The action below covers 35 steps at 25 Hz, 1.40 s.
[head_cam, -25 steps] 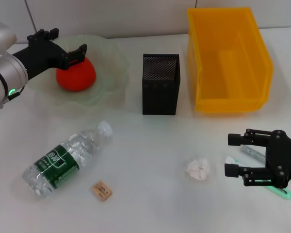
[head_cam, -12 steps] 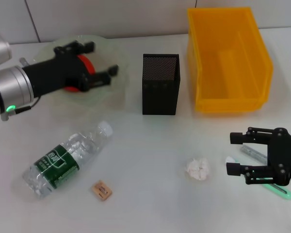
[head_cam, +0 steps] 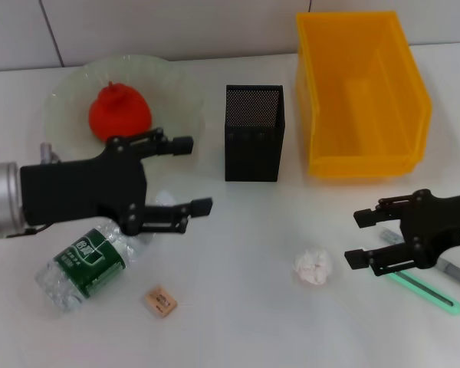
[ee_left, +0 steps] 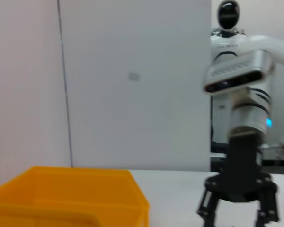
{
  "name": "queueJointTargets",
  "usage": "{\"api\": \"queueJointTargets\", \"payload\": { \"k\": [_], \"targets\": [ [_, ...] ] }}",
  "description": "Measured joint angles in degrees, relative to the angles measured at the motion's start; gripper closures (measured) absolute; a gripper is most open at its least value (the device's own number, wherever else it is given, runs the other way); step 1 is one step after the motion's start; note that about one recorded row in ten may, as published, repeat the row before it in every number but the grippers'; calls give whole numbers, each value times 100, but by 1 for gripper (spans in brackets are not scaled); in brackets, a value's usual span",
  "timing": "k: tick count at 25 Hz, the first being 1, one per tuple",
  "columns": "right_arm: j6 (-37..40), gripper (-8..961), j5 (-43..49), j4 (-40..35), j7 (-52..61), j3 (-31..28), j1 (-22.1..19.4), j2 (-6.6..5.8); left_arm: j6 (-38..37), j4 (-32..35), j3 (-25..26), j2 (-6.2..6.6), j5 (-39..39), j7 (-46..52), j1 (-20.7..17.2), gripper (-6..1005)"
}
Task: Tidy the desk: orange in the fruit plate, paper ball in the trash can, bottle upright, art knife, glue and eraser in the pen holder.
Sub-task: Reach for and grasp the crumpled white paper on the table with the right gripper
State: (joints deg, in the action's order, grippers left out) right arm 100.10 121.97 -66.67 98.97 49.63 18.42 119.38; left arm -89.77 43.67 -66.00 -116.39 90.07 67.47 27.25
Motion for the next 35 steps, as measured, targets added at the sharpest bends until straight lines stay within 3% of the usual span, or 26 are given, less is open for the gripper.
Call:
{"api": "queueJointTargets", "payload": {
  "k": [5,14,22,35],
  "targets": [
    [-14,184,590,-1014,984,741,172,-14,-204,1,27,45,41,-146,-207,132],
    [184,185,1993,-2187,2613,2229,706,-22,-282,17,26,-64,45,-278,-470,132],
    [-36,185,2315,-2180,2966,3065,910,-14,-298,19,30,-83,45,-258,-507,132],
    [-387,186,2367,-1904,3219,3844,1117,3,-304,14,35,-87,45,-283,-502,132]
  ]
}}
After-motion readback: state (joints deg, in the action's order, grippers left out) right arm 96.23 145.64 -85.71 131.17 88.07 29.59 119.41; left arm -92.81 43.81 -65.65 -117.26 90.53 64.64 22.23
